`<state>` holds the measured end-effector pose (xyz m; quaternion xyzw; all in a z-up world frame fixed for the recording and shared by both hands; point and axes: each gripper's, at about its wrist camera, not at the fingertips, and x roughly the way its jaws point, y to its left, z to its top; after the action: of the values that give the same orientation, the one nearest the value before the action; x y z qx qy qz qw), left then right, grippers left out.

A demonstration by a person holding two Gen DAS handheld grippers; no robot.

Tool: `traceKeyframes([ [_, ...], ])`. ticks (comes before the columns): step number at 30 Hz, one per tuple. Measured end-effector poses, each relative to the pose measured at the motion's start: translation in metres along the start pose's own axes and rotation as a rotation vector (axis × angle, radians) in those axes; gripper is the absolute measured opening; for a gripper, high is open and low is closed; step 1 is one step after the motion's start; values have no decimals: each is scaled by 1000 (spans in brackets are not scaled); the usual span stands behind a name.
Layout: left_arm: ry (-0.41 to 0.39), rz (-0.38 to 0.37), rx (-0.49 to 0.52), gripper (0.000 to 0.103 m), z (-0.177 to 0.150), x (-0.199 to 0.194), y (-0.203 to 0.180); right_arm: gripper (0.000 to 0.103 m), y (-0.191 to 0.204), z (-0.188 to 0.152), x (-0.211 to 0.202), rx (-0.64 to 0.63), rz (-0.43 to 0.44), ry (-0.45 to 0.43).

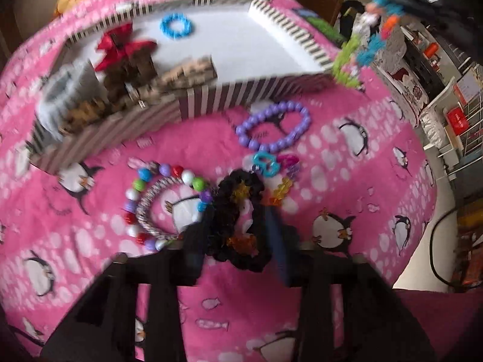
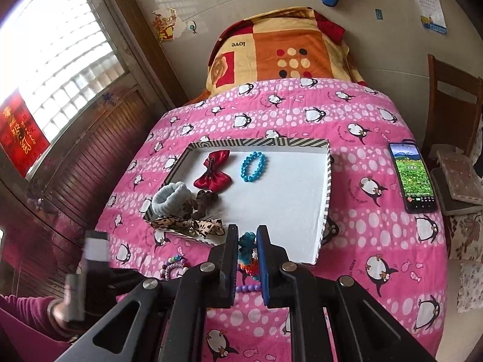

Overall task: Organize jewelry
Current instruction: 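Grasp black scrunchie with left tool while right tool grasps green beaded bracelet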

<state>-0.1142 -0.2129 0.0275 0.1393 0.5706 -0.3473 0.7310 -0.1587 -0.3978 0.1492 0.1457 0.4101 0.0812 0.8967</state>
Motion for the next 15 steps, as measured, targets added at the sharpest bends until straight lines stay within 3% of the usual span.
traceKeyframes([
  [9,-81,-249,-163,5,5,-48,35,11,0,3,-5,-7,4,-18],
  [15,-188,-292,-183,5,33,-92,44,11,7,16,-3,-37,20,-26],
])
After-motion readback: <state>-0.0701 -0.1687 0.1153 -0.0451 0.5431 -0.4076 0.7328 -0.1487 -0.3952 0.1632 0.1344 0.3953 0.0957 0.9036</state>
